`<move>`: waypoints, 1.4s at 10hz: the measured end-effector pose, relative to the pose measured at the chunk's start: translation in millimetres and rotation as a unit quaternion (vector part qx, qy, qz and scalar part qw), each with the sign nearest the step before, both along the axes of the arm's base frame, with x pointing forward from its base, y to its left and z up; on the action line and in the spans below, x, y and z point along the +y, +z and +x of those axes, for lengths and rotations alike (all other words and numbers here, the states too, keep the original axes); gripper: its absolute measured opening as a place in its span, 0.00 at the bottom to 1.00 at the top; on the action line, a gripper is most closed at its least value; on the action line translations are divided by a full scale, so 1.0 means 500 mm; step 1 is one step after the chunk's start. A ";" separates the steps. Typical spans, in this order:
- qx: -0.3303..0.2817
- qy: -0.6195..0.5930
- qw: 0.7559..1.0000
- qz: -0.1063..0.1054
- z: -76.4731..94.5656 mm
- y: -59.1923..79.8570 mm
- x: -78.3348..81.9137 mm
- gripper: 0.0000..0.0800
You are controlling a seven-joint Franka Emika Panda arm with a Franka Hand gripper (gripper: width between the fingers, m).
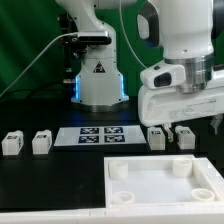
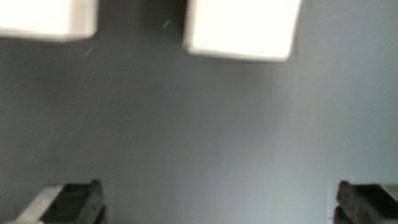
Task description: Assemble one leg
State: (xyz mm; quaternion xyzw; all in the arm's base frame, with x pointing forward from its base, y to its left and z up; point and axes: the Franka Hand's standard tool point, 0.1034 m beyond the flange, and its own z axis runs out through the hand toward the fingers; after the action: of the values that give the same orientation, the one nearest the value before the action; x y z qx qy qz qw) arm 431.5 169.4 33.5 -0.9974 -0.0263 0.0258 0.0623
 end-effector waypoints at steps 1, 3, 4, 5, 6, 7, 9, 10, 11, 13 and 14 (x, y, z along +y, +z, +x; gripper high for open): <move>0.048 -0.001 0.999 -0.009 -0.023 -0.003 0.014 0.81; 0.169 0.011 0.985 -0.016 -0.031 0.015 0.006 0.81; 0.183 0.014 0.983 -0.014 -0.030 0.006 -0.002 0.81; 0.240 0.020 0.970 -0.019 -0.053 0.010 -0.006 0.81; 0.291 0.026 0.956 -0.019 -0.051 0.011 -0.002 0.81; 0.325 0.029 0.945 -0.019 -0.049 0.007 -0.001 0.81; 0.393 0.036 0.919 -0.019 -0.055 0.002 0.002 0.81; 0.396 0.027 0.918 -0.027 -0.062 -0.004 0.006 0.81; 0.401 0.027 0.915 -0.028 -0.073 -0.010 0.005 0.81; 0.415 0.025 0.909 -0.032 -0.092 -0.028 0.001 0.81; 0.417 0.026 0.908 -0.033 -0.099 -0.031 0.002 0.81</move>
Offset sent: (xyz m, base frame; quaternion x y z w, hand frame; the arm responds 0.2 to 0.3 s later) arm -0.0147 -0.0139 -0.0032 0.0259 -0.1582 -0.0138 0.9870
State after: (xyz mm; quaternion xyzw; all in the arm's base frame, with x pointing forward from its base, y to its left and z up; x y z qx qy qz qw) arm 381.8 170.5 17.9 -0.8960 -0.0227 0.4421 0.0340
